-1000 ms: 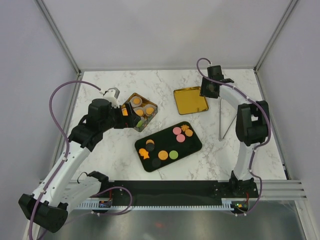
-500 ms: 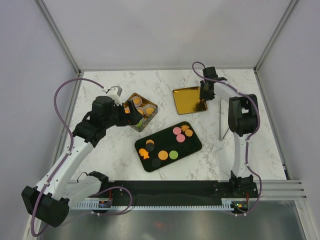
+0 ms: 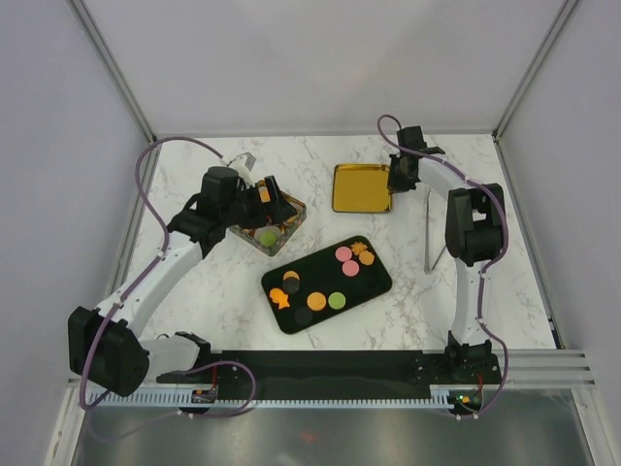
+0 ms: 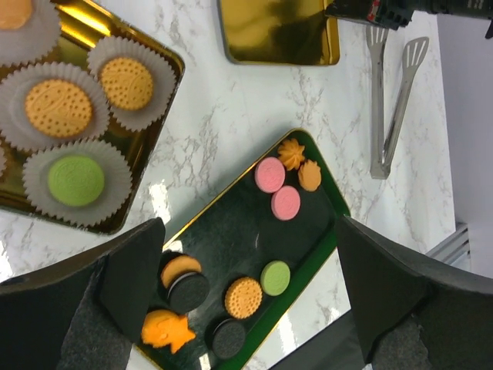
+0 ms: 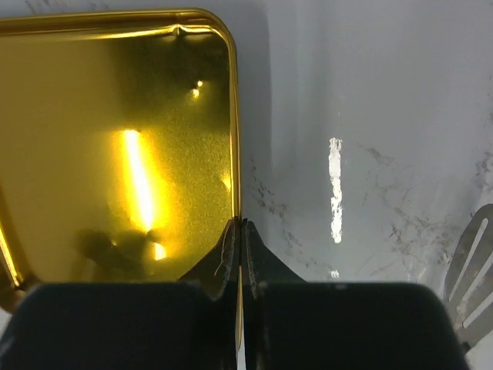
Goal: Pack the cookies
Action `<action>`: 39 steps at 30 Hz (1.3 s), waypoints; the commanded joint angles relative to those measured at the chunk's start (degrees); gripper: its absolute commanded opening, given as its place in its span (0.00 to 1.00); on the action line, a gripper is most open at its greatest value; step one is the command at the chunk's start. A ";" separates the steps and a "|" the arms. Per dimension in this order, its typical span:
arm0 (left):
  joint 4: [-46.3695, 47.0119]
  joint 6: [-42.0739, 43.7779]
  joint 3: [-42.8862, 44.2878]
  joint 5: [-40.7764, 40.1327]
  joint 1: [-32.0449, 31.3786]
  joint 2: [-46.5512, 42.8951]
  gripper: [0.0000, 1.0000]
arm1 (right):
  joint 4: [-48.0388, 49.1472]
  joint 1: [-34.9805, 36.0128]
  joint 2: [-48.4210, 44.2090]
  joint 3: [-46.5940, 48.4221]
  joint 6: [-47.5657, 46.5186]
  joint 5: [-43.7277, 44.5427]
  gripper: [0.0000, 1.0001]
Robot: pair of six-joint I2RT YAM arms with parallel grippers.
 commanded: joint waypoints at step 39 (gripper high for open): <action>16.42 -13.03 11.22 15.02 4.64 17.94 0.30 | 9.32 13.68 -32.43 -17.59 8.50 -16.73 0.00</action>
